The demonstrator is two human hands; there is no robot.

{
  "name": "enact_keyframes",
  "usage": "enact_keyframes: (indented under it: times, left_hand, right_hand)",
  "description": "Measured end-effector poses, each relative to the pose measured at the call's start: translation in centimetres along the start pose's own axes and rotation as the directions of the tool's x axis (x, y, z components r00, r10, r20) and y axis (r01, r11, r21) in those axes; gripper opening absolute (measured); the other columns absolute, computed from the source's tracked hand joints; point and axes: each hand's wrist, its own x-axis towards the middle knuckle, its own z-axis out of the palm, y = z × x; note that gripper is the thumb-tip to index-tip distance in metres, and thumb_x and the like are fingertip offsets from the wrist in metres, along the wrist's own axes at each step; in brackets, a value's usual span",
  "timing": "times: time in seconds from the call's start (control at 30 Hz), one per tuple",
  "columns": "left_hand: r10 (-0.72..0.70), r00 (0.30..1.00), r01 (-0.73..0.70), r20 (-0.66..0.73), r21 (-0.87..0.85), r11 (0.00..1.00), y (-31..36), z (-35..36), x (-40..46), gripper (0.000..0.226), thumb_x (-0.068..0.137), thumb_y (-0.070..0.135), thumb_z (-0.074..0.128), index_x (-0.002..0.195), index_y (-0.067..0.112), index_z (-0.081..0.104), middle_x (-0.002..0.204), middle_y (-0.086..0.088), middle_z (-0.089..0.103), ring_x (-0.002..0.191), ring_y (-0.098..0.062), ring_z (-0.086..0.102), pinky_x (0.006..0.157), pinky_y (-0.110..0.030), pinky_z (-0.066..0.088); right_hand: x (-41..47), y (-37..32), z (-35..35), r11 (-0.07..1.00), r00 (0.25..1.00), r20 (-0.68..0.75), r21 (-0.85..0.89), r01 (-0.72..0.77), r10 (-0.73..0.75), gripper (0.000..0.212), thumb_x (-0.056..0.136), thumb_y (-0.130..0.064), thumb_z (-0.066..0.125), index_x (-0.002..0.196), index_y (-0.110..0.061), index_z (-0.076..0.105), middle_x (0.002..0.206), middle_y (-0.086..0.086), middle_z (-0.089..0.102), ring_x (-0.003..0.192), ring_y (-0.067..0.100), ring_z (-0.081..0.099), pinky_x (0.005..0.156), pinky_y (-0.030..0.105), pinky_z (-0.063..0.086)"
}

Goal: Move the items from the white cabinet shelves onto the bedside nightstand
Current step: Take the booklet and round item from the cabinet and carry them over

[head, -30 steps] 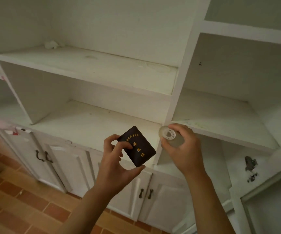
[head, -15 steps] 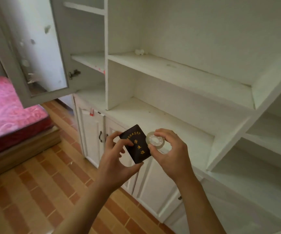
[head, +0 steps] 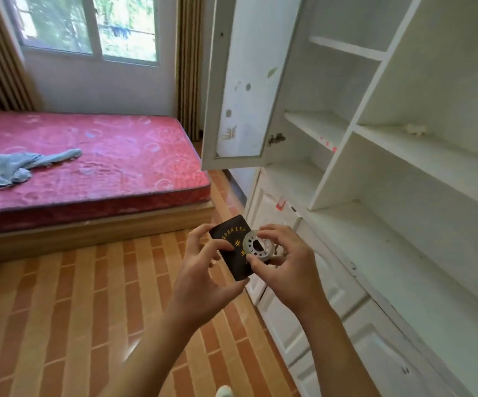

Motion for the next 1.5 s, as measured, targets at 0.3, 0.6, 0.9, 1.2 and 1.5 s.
enact_keyframes:
  times: [0.3,0.6,0.9,1.2,1.5]
  left_hand:
    - [-0.144,0.969,0.18,-0.201,0.173,0.968,-7.0,-7.3,2.3,0.067,0.064,0.058,0.095,0.118,0.032,0.064,0.151,0.008,0.036,0.115,-0.008,0.057,0.09,-0.012,0.045]
    - [-0.23,0.886,0.374,-0.403,0.324,0.869,-11.7,-11.0,7.1,0.06,0.063,0.032,0.098,0.112,0.025,0.063,0.141,0.002,0.042,0.134,0.009,0.04,0.102,-0.003,0.03]
    - [-0.297,0.763,0.575,-0.574,0.394,0.717,-12.8,-15.0,6.3,0.059,0.066,0.048,0.093,0.114,0.034,0.062,0.145,0.008,0.037,0.135,0.009,0.036,0.102,-0.004,0.033]
    - [-0.282,0.638,0.682,-0.717,0.355,0.64,-13.6,-20.1,3.8,0.056,0.064,0.048,0.092,0.11,0.037,0.061,0.146,0.006,0.039,0.101,-0.005,0.059,0.09,-0.018,0.049]
    - [-0.239,0.616,0.671,-0.75,0.342,0.657,-18.4,-29.1,2.6,0.057,0.066,0.046,0.094,0.112,0.036,0.062,0.145,0.008,0.039,0.104,-0.005,0.058,0.088,-0.021,0.05]
  right_hand:
    - [10.0,1.0,11.1,0.973,0.952,0.237,0.165,0.159,-0.196,0.041,0.076,-0.013,0.089,0.113,-0.024,0.076,0.122,-0.013,0.064,0.119,0.011,0.065,0.082,0.03,0.063]
    - [19.8,1.0,19.5,0.906,0.848,0.368,0.332,0.263,-0.381,0.039,0.073,-0.008,0.088,0.108,-0.02,0.078,0.12,-0.011,0.065,0.117,0.008,0.065,0.088,0.031,0.06]
    - [23.2,0.0,27.5,0.805,0.7,0.482,0.547,0.229,-0.526,0.036,0.075,-0.012,0.088,0.109,-0.02,0.078,0.122,-0.009,0.065,0.118,0.014,0.066,0.087,0.037,0.061]
    - [23.3,-4.6,34.5,0.747,0.549,0.553,0.626,0.223,-0.628,0.038,0.073,-0.011,0.09,0.108,-0.017,0.077,0.121,-0.012,0.069,0.116,0.004,0.065,0.086,0.018,0.057]
    - [24.1,-10.5,43.3,0.731,0.522,0.533,0.607,0.312,-0.666,0.037,0.077,-0.019,0.088,0.112,-0.019,0.076,0.122,-0.012,0.069,0.116,0.004,0.065,0.093,0.029,0.058]
